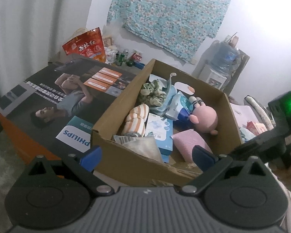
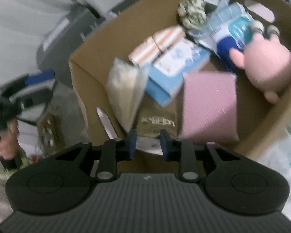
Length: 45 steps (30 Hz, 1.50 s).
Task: Organize soft objects
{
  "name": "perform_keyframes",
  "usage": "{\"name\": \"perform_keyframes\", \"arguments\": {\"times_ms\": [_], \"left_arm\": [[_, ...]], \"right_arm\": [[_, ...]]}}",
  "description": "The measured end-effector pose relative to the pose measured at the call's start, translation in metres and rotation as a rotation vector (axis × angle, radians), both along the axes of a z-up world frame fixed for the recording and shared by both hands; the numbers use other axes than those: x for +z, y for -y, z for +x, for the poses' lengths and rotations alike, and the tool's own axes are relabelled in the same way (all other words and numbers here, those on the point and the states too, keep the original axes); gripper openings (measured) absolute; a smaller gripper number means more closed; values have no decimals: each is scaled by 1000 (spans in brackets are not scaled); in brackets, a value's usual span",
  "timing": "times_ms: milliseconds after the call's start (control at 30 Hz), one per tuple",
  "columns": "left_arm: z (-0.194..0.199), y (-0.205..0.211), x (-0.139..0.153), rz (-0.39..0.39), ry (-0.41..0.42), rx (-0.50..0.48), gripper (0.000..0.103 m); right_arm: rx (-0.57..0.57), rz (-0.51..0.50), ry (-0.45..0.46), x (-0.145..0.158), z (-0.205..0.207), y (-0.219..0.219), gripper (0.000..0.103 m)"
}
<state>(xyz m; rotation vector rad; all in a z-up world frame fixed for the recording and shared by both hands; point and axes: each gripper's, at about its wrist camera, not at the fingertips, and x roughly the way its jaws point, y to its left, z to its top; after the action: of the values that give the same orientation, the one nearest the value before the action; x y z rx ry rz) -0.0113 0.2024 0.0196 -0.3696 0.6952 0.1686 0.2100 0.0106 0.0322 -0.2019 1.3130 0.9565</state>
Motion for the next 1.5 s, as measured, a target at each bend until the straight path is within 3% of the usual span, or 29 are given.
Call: {"name": "perform_keyframes", "arguments": {"times_ms": [167, 400, 500, 567, 667, 767, 933, 1200, 1500], "left_arm": [[-1, 5, 2, 10, 2, -7, 100], [-7, 6, 8, 24, 15, 4, 100], [-8, 8, 10, 32, 20, -2, 100], [-9, 10, 12, 42, 27, -14, 100], [-9, 18, 14, 63, 44, -52, 100], [-7, 27, 16, 67, 48, -93, 102], [-8, 48, 18, 101, 53, -175, 103], [-18, 80, 15, 183, 99, -166, 103], [-11, 111, 3, 335, -28, -158, 103]], "right_arm": [[-10, 9, 62, 9, -4, 4, 26], [-66, 93, 54, 21, 3, 6, 27], [-131, 198, 86, 38, 0, 20, 39], [-194, 268, 137, 52, -8, 37, 61], [-315, 349, 238, 66, -29, 66, 83], [-451, 368, 320, 67, -53, 90, 91], [-671, 216, 455, 49, -100, 116, 99], [-835, 32, 563, 26, -155, 132, 102], [-920, -114, 772, 35, -202, 119, 102]]}}
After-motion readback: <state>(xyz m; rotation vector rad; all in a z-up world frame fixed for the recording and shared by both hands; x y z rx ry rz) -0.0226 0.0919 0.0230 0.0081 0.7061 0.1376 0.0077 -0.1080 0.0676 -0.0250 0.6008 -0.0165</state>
